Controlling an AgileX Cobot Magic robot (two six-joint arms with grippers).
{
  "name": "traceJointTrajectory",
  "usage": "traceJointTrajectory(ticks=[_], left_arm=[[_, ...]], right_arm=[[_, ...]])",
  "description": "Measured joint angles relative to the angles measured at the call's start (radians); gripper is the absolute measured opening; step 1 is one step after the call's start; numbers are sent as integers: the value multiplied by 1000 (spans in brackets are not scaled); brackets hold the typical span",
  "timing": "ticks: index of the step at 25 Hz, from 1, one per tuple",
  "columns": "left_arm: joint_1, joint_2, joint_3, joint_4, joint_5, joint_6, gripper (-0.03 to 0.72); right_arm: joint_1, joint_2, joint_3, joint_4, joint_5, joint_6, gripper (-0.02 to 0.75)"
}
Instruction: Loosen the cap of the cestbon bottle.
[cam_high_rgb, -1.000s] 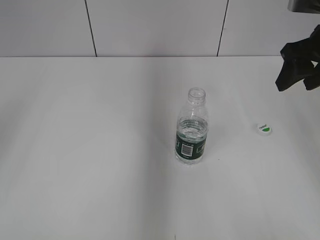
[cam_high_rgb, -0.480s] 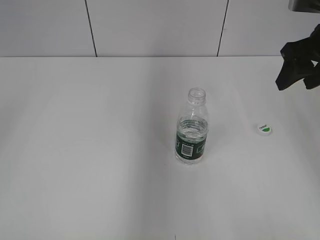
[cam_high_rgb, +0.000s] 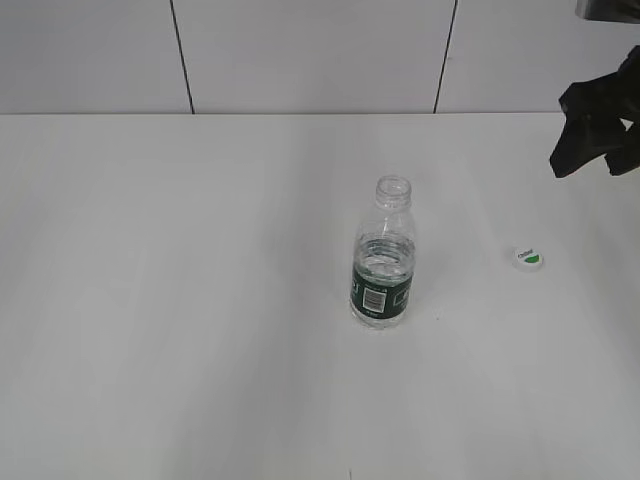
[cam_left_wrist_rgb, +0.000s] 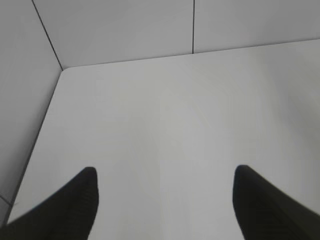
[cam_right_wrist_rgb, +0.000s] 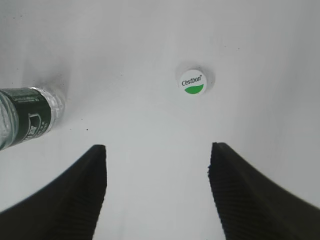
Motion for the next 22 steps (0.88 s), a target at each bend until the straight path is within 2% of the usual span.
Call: traceJointTrajectory(ticks=[8, 16, 22], left_arm=[[0, -188, 133, -49, 26, 0, 480], [-1, -196, 194, -66, 55, 0, 448], [-1, -196, 196, -67, 48, 0, 431]], right_arm=[[0, 0, 0, -1, -1, 0, 492], [0, 0, 0, -10, -7, 0, 492], [-5, 0, 0, -35, -80, 26, 492]])
